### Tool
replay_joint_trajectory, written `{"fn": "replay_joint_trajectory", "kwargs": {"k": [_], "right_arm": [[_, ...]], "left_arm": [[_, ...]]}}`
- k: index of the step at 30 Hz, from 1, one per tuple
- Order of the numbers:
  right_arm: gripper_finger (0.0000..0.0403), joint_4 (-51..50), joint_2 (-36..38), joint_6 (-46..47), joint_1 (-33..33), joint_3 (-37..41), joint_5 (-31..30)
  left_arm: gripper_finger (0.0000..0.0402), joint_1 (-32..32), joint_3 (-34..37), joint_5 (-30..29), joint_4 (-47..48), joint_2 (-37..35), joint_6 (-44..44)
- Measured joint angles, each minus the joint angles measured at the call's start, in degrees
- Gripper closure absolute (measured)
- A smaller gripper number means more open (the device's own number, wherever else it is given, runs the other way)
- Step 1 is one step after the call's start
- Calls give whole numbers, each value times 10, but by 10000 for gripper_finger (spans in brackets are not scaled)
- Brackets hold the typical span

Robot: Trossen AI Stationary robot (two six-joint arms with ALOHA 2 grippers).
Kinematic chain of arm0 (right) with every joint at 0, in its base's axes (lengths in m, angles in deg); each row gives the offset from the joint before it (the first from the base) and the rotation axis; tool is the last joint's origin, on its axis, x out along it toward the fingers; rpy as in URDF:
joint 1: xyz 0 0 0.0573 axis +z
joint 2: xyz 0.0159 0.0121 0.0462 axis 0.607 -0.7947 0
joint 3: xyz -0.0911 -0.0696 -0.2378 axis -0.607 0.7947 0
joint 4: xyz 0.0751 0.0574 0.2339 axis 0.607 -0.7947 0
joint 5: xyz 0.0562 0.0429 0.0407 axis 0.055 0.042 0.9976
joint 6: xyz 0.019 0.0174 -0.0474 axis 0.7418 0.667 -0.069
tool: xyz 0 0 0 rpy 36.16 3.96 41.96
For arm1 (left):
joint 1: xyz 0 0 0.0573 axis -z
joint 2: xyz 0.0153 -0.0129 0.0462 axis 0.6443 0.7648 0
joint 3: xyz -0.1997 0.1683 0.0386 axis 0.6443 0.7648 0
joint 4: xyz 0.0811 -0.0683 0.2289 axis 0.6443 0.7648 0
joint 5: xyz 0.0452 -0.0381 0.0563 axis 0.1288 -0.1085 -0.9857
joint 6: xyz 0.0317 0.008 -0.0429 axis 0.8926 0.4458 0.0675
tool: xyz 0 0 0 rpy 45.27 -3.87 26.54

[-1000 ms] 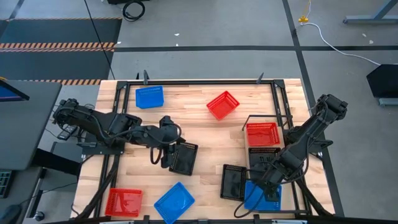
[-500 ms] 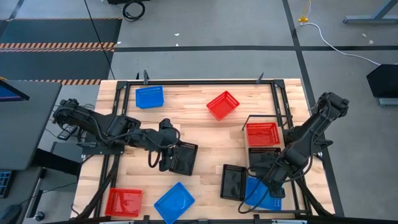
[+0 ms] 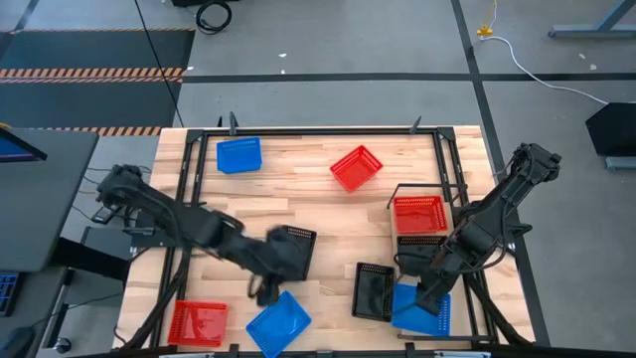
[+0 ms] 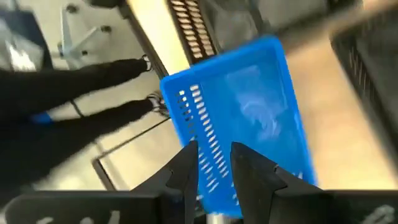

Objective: Stack baskets on shelf by color
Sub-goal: Put the middle blue bin on the shelf

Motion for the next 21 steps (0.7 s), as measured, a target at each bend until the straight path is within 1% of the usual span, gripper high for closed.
{"fn": "replay_joint_trajectory", "kwargs": {"k": [2, 4, 6, 8, 10, 14, 15, 19, 21], "right_arm": [[304, -4, 1, 75, 0, 0, 36], [304, -2, 1, 147, 9, 0, 77], [304, 1, 1, 217, 23, 0, 99], [304, 3, 1, 273, 39, 0, 96], [304, 2, 1, 309, 54, 0, 86], [304, 0, -4, 380, 84, 0, 32], [304, -2, -10, 394, 90, 1, 27], [304, -4, -40, 443, 102, 23, 33], [304, -6, -60, 450, 106, 34, 41]], "left_arm": [[285, 0, 0, 22, -42, 32, 2], [285, -4, 0, 25, -103, 56, -3], [285, -10, 0, 25, -166, 77, -4], [285, -19, 0, 26, -215, 98, -5], [285, -30, 0, 26, -243, 115, -6], [285, -47, 0, 42, -255, 148, -16], [285, -49, 0, 47, -259, 154, -17], [285, -52, 0, 49, -263, 166, -16], [285, -51, 0, 49, -266, 166, -12]]}}
